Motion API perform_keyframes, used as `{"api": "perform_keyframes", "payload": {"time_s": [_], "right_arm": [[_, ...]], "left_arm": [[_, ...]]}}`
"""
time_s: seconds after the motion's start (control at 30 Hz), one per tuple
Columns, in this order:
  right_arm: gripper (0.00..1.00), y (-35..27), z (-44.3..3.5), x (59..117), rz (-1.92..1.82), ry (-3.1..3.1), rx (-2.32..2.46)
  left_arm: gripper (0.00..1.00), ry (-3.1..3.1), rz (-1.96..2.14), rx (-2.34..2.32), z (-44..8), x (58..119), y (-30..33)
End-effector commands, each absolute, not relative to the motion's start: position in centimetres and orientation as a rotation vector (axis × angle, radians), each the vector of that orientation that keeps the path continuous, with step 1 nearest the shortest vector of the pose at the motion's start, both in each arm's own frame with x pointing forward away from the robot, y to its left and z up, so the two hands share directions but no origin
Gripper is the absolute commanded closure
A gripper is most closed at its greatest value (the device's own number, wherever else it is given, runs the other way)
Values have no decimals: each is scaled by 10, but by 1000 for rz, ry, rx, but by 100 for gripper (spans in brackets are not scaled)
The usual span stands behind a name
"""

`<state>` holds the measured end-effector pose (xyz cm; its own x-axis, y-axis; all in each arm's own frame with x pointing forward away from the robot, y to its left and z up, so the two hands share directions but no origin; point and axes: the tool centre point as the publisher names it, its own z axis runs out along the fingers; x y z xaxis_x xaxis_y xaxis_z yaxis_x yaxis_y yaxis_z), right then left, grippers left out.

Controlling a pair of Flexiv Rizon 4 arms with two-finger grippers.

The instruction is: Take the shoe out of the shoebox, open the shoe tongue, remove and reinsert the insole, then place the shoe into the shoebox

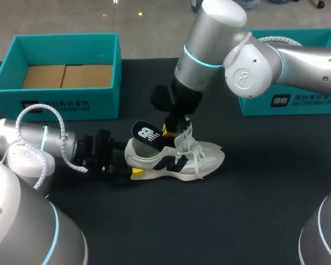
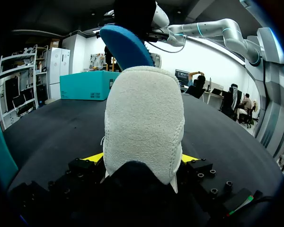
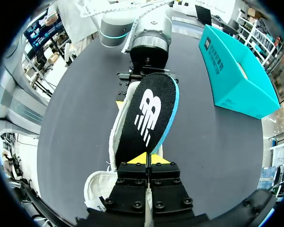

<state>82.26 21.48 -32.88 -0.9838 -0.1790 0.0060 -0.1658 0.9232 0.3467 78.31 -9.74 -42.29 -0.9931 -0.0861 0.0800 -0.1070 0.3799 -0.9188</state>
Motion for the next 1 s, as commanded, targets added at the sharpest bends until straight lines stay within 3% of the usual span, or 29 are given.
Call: {"api": "perform_keyframes", "payload": {"time_s": [0.03, 0.9, 0.97, 1.0], "right_arm": [[100, 225, -321, 828, -530, -3022, 317], [100, 253, -328, 832, -621, -2959, 470], [75, 253, -328, 830, -638, -2956, 473], [71, 253, -328, 829, -640, -2956, 473]], "left_arm": [[100, -2593, 1728, 180, -423, 783, -98], [100, -2593, 1728, 180, -423, 783, -98], [100, -2593, 1728, 180, -423, 783, -98], [100, -2593, 1728, 180, -423, 783, -98]]}}
